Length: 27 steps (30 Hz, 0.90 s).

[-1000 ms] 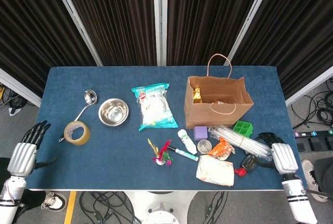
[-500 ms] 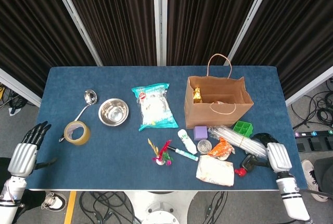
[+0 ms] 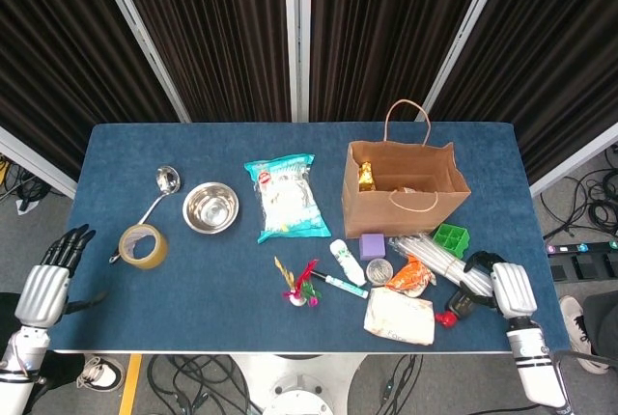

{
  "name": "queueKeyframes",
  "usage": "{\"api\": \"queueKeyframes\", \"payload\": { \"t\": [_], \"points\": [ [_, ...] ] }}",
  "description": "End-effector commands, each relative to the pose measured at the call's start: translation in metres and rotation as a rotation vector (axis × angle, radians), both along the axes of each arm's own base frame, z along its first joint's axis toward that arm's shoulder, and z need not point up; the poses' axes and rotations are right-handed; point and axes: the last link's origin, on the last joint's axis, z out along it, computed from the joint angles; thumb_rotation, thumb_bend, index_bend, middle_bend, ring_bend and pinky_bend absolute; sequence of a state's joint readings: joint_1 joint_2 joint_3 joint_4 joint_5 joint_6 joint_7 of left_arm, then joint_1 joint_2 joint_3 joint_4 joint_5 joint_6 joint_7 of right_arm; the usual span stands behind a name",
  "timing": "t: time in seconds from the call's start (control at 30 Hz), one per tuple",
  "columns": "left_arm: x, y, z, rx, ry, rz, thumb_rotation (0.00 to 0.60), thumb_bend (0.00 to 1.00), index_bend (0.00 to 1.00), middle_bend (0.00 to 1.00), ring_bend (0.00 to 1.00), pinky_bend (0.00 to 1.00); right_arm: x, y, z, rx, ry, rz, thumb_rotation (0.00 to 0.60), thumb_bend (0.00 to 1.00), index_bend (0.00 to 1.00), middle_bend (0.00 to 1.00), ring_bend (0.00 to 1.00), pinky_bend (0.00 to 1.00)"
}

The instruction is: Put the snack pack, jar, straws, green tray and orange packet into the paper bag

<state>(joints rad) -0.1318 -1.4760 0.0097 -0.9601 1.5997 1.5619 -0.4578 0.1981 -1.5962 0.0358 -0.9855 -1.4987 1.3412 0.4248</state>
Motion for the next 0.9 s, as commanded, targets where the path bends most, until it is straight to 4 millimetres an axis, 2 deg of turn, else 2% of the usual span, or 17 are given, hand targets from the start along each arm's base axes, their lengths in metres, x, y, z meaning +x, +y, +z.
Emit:
{"api": "queueKeyframes", "payload": {
  "t": [0.03,0.3,0.57,0.73,0.9],
  "points": [
    [-0.001,-0.001,0.000,0.002,-0.001,0.003,0.600,0.05,0.10,0.14,0.01,0.16,-0.001,0.000,-0.002,0.001,0.001,-0.004,0.600,0.27,0.57,0.45,0.40,0.62],
    [-0.001,0.000,0.001,0.011,-0.005,0.003,0.600,0.05,0.10,0.14,0.01,0.16,0.005,-0.001,0.002,-0.041,-0.028,0.038,0.600,0.43,0.67,0.52,0.48,0.70],
    [0.003,0.003,0.001,0.013,-0.010,-0.014,0.600,0.05,0.10,0.14,0.01,0.16,0.019,0.008,0.027,-0.120,-0.053,0.129,0.600,0.45,0.68,0.53,0.49,0.71],
    [0.006,0.005,0.001,0.015,-0.010,-0.022,0.600,0.05,0.10,0.14,0.01,0.16,0.041,0.019,0.049,-0.168,-0.080,0.232,0.600,0.44,0.68,0.53,0.49,0.71],
    [0.009,0.006,0.002,0.016,-0.006,-0.033,0.600,0.05,0.10,0.14,0.01,0.16,0.074,0.032,0.063,-0.142,-0.109,0.359,0.600,0.44,0.68,0.53,0.49,0.71]
  ]
}}
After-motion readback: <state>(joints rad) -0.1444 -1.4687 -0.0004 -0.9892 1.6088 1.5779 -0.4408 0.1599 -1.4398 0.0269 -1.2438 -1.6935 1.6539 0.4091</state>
